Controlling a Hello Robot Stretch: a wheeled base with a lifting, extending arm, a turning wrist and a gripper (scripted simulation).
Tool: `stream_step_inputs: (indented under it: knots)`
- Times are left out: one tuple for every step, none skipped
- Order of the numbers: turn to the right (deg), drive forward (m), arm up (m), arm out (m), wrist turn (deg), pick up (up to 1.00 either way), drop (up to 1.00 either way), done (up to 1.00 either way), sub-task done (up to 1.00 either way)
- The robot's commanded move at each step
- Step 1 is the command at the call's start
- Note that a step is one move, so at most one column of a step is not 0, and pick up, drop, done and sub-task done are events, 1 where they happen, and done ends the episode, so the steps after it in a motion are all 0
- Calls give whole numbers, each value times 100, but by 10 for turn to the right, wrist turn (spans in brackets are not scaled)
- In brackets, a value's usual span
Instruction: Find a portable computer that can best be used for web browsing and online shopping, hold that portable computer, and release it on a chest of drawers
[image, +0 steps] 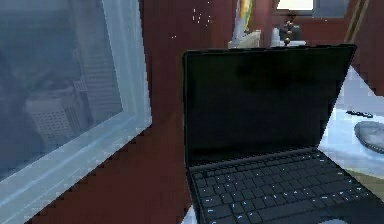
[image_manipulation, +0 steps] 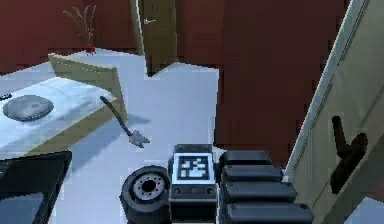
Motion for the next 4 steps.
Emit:
stream_step_inputs:
  knots:
    - [450,0,0,0,0,0,0,0,0]
    - [450,0,0,0,0,0,0,0,0]
    - [120,0,0,0,0,0,0,0,0]
    - [0,10,0,0,0,0,0,0,0]
